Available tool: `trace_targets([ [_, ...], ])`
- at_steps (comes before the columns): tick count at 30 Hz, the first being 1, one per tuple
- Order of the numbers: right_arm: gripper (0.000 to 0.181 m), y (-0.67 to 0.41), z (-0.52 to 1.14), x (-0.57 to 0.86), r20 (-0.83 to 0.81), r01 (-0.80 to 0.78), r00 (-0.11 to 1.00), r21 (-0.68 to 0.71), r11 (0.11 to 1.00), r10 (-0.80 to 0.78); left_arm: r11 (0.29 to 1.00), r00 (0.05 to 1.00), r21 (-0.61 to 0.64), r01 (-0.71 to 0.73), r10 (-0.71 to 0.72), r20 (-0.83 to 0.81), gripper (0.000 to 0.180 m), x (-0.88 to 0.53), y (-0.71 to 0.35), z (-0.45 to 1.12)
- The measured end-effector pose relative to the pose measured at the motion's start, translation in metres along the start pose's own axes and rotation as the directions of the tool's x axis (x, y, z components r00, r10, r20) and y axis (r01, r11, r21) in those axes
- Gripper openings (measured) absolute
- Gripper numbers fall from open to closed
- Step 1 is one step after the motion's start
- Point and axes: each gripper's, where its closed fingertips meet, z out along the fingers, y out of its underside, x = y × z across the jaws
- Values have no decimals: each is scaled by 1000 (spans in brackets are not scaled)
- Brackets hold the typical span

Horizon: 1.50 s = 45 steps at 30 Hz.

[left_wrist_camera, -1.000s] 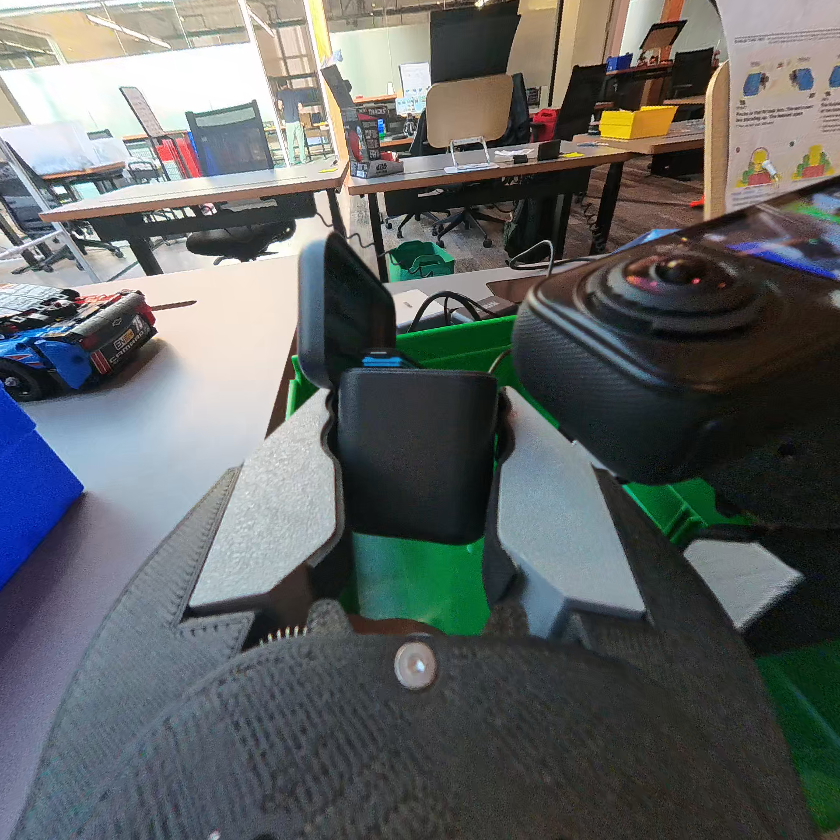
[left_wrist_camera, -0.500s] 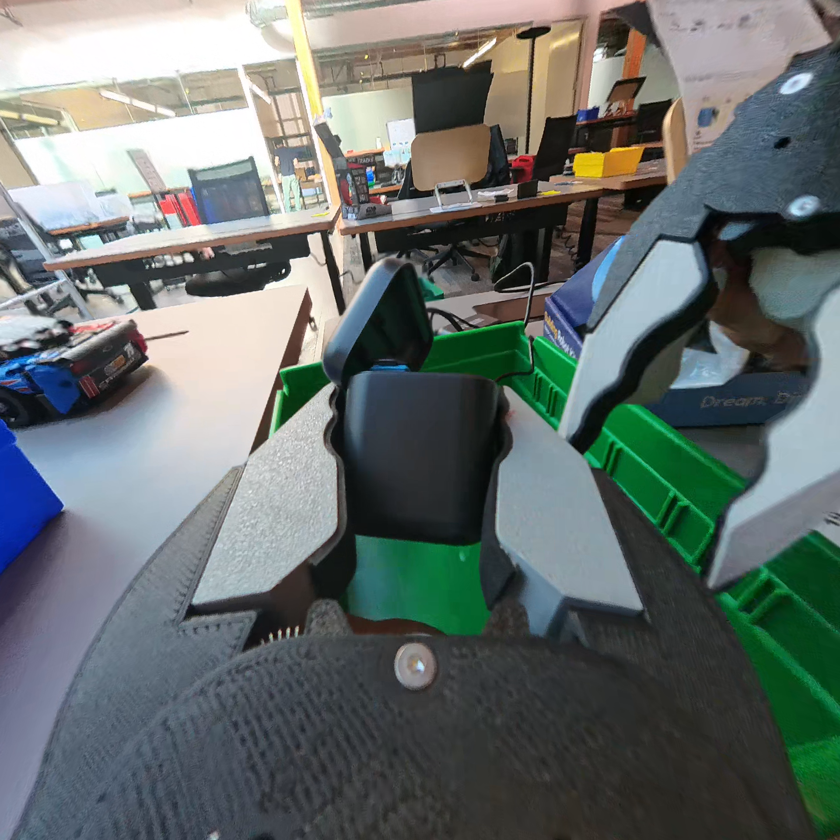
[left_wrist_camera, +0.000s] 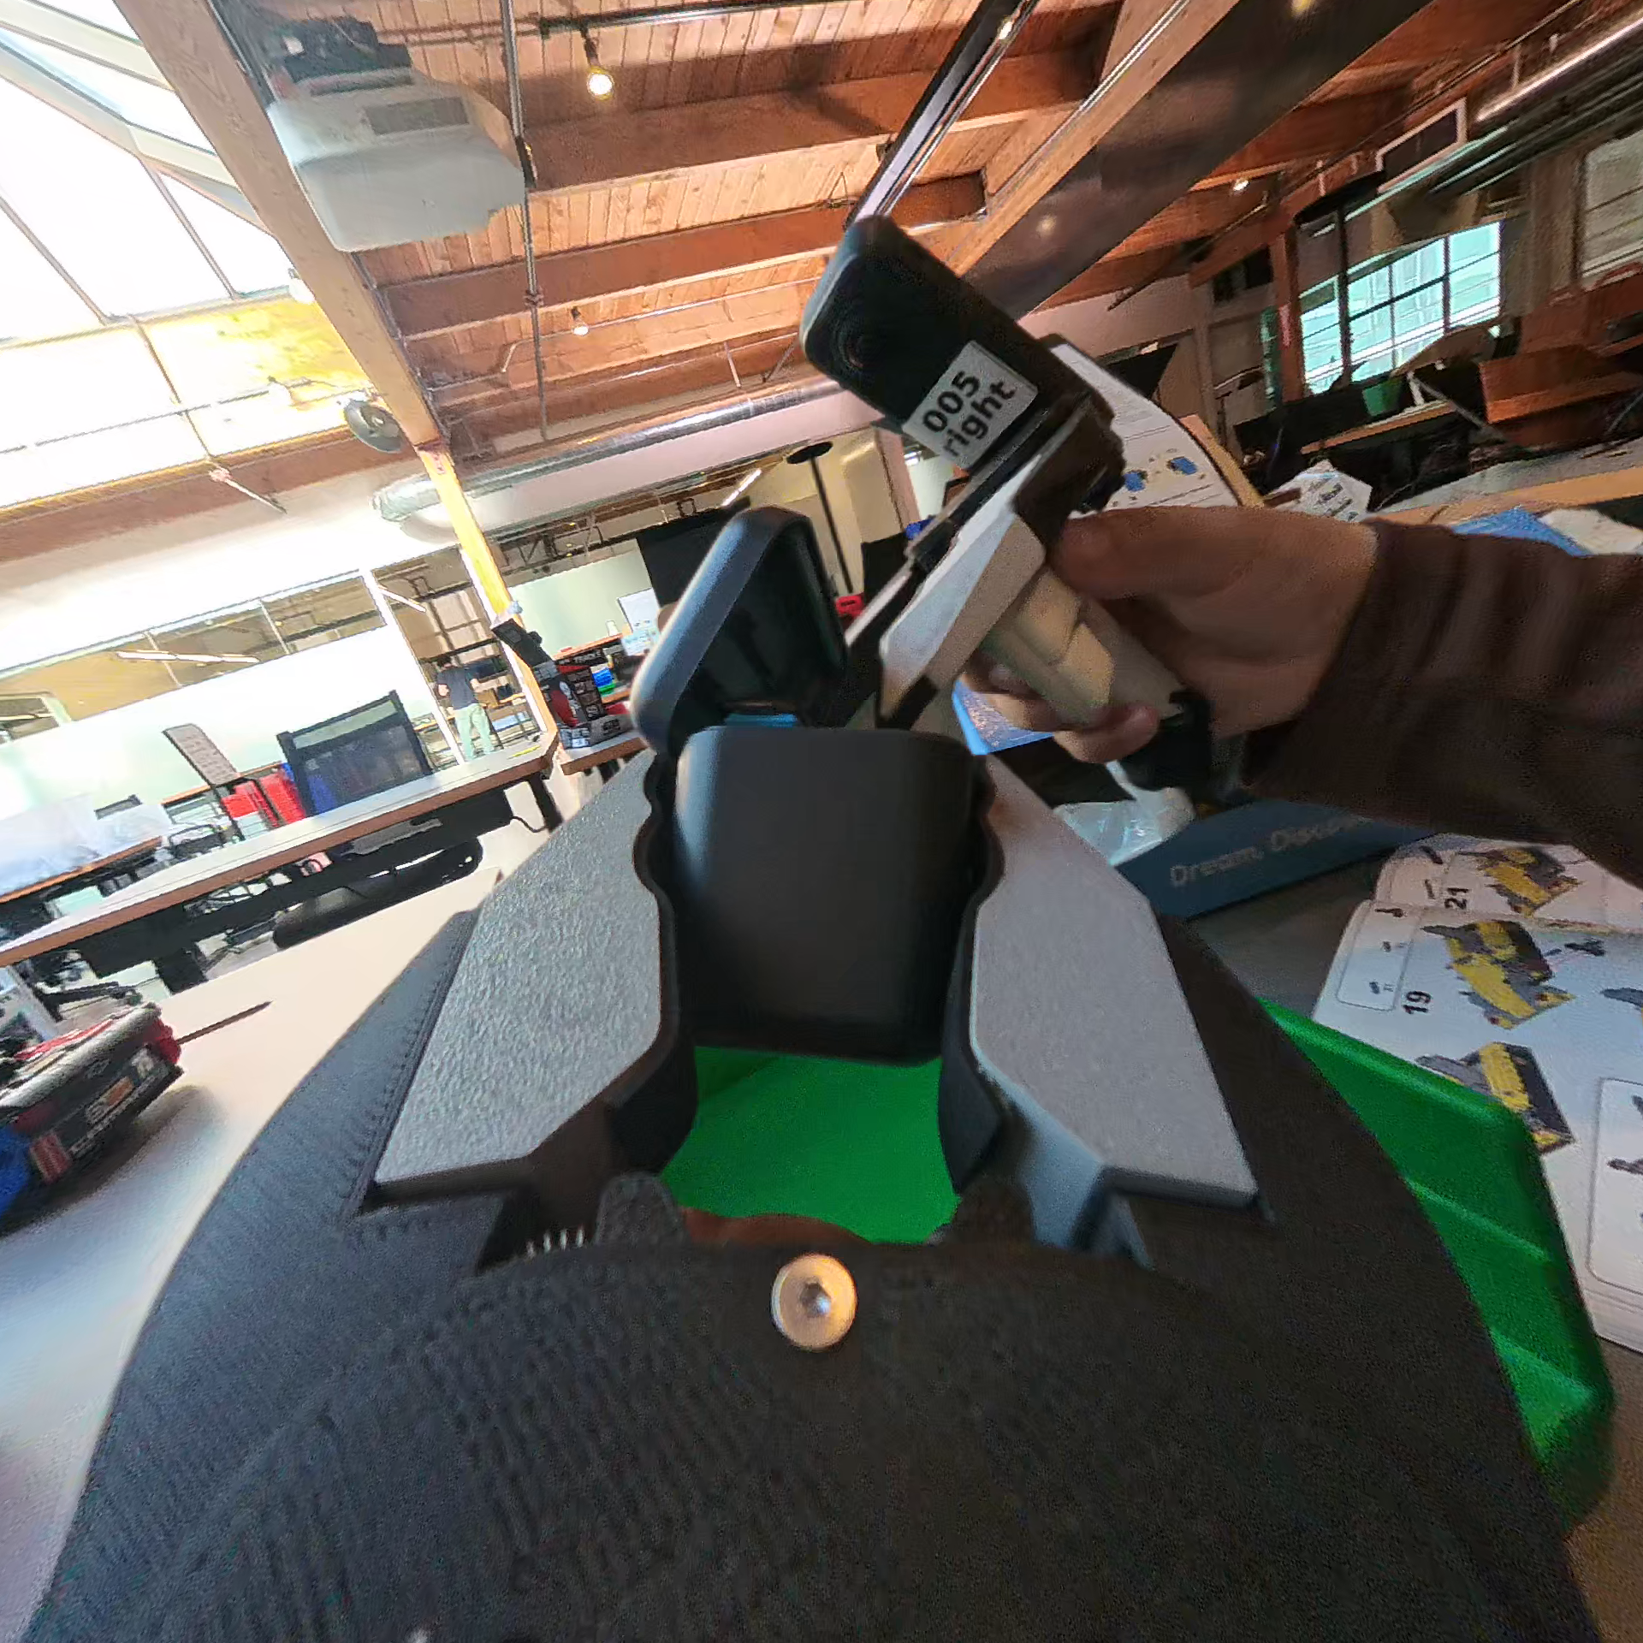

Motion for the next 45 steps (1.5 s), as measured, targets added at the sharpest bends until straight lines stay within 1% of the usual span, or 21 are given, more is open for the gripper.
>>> trace_targets([
  [1, 47, -1, 1, 4, -51, 55, 997, 2, 998, -55, 1000, 1000, 3, 12, -12, -20, 64, 3, 0, 1],
  [2, 47, -1, 1, 5, -69, 86, 994, -1, 996, -86, 1000, 999, 6, 27, -27, -42, 64, 6, -1, 1],
  [3, 41, 0, 1, 2, -49, 95, 994, -4, 996, -95, 999, 998, 10, 44, -43, -53, 64, 7, -1, 0],
  [4, 39, 0, 0, 0, -39, 106, 994, -4, 994, -106, 997, 995, 18, 69, -67, -74, 64, 9, -1, -1],
  [6, 27, -1, 0, -8, -23, 173, 985, 6, 985, -172, 990, 982, 24, 142, -137, -132, 64, 14, -2, -3],
  [8, 25, -3, 0, -11, -47, 226, 973, 4, 974, -226, 981, 970, 25, 190, -184, -160, 64, 13, -3, -4],
  [10, 19, -5, -1, -11, -57, 232, 971, 12, 973, -231, 971, 951, 12, 240, -232, -204, 64, 15, -4, -5],
  [12, 12, -9, -3, -7, -73, 188, 980, 33, 982, -185, 960, 922, -76, 269, -279, -268, 64, 23, 4, -6],
  [14, 6, -9, -4, -5, -56, 136, 989, 44, 990, -133, 951, 903, -194, 241, -293, -314, 63, 35, 17, -7],
  [17, 7, -7, -3, -2, -59, 74, 996, 24, 997, -73, 950, 935, -282, 137, -218, -280, 63, 39, 31, -5],
  [19, 9, -8, 0, -1, -84, 60, 995, 18, 998, -58, 926, 941, -362, 111, -215, -263, 63, 39, 41, -5],
  [20, 9, -10, 0, -2, -85, 51, 995, 22, 998, -49, 924, 946, -370, 98, -202, -255, 63, 38, 42, -5],
  [25, 9, -13, 2, -8, -47, -2, 999, 36, 999, 3, 940, 953, -331, 84, -172, -248, 63, 36, 33, -10],
  [29, 8, -14, 4, -11, -37, -8, 999, 36, 999, 9, 945, 947, -316, 86, -176, -268, 62, 35, 28, -16],
  [32, 8, -17, 0, -11, -42, -6, 999, 54, 999, 8, 937, 947, -338, 91, -187, -262, 63, 31, 29, -20],
  [38, 9, -18, -1, -8, -84, 6, 996, 47, 999, -2, 923, 953, -366, 115, -206, -220, 63, 29, 31, -17],
  [40, 10, -18, -1, -9, -73, 0, 997, 50, 999, 4, 911, 952, -385, 145, -235, -197, 73, 30, 36, -13],
  [42, 10, -17, 0, -10, -67, 0, 998, 45, 999, 3, 909, 946, -386, 159, -253, -205, 68, 35, 37, -11],
  [45, 9, -19, 3, -14, -54, 4, 999, 48, 999, -1, 908, 945, -383, 170, -260, -198, 71, 36, 38, -9],
])
